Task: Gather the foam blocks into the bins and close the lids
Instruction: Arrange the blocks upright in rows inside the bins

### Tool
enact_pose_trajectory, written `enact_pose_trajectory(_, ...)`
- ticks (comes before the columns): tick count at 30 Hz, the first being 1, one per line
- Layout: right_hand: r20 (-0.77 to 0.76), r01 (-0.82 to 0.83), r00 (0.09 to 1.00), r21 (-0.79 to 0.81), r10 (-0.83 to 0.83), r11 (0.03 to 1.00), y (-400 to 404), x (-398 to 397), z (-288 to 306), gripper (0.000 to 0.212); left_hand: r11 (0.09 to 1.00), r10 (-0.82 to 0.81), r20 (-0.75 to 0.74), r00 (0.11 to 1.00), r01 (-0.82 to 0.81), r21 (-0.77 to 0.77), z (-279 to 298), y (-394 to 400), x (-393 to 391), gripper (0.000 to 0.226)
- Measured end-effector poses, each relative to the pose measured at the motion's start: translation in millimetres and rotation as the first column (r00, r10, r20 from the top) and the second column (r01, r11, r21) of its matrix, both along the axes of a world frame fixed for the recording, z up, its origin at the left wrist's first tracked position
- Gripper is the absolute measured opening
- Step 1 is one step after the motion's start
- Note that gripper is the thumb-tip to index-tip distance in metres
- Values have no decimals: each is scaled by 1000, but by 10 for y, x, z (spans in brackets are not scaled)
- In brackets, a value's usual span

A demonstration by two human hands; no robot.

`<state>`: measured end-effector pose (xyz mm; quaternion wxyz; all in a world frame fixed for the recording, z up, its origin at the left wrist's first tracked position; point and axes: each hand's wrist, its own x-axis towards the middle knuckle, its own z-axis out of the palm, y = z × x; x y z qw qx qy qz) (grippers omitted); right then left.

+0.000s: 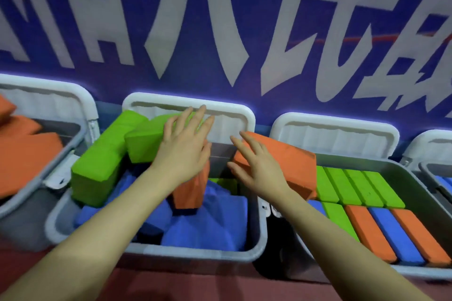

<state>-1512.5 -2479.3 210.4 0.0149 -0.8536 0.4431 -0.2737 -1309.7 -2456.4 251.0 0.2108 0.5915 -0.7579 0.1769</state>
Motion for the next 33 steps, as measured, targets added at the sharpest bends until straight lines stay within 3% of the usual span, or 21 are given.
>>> enact_pose_trajectory(4,-71,-123,990,-47,119,991,-36,613,180,72,983,158,-68,985,-151,102,-20,223,729,60)
enact_pose_trajectory(7,-195,-106,975,28,110,994,-44,1055,270,88,947,279,-80,957,-261,185,-175,402,1129,65)
enact_pose_trajectory(10,-332,-67,942,-27,55,997,-28,1400,245,102,915,357,-60,932,-336,226,-383,543,1403,80)
enact_pose_trajectory(13,-409,-27,912,-118,-24,993,-30,1578,137,105,882,415,-44,909,-390,266,-541,625,1545,89)
enact_pose_trajectory(15,-384,-4,921,-190,-71,982,-69,1616,99,101,853,449,-25,893,-421,309,-636,613,1606,90)
enact_pose_trajectory(18,-397,21,916,-114,-64,993,-149,1629,63,91,815,481,21,876,-456,358,-763,564,1684,88)
enact_pose_trajectory(21,-380,-11,924,-127,-39,992,-145,1620,9,95,801,498,6,867,-462,381,-858,507,1749,80)
enact_pose_trajectory(26,-282,-77,959,-267,-2,960,-196,1561,-144,104,840,502,-113,858,-452,299,-873,471,1834,67)
enact_pose_trajectory(30,-217,-106,976,-344,31,933,-152,1466,-214,101,917,398,-33,917,-395,54,-819,445,1810,43)
enact_pose_trajectory(33,-156,-84,987,-368,27,926,-153,1312,-195,97,920,389,37,920,-387,-65,-689,433,1721,46)
